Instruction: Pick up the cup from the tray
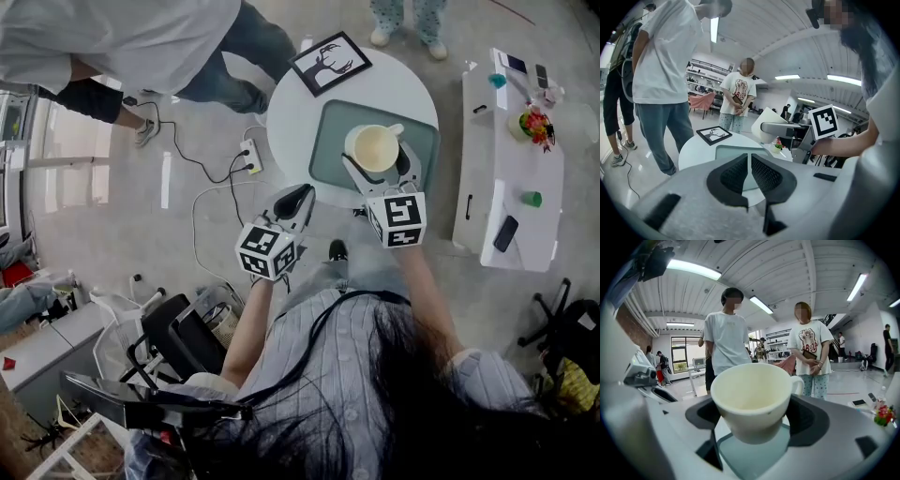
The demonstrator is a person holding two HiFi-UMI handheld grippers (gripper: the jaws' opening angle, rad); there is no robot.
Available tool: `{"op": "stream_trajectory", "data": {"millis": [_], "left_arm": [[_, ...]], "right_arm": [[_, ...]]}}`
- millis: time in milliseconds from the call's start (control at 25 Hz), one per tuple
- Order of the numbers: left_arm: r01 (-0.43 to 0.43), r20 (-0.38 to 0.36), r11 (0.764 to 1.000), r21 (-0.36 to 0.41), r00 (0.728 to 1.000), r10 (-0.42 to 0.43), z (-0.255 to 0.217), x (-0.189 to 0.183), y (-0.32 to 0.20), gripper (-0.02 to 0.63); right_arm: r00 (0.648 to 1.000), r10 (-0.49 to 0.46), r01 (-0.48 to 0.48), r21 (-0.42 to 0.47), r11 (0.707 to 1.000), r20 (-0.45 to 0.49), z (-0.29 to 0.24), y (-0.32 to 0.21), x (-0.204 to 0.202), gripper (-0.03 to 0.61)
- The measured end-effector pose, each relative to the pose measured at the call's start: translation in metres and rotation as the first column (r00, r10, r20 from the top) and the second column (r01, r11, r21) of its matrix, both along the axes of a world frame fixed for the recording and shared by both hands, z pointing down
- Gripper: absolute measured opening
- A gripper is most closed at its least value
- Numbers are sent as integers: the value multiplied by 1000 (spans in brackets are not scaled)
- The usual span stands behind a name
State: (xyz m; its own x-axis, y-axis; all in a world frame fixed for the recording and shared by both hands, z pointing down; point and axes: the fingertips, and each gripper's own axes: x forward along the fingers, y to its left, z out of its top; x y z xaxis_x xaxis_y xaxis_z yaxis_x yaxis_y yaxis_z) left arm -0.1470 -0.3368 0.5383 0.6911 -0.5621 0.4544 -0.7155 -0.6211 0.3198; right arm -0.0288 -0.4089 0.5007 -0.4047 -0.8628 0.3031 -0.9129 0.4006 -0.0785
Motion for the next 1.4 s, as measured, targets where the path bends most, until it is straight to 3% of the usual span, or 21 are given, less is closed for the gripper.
{"op": "stream_trajectory", "data": {"millis": [560,920,1400], "left_arm": [[-15,-44,998,65,999,18,-21,-10,78,17],[-25,-51,999,45,998,27,-19,-17,129,16],[-77,-40,995,57,996,79,-24,13,158,15]], "right_arm": [[998,59,-61,62,996,25,-44,93,-3,399],[994,101,-104,68,992,47,-60,136,-2,399],[992,118,-121,85,989,49,-75,181,24,399]]}}
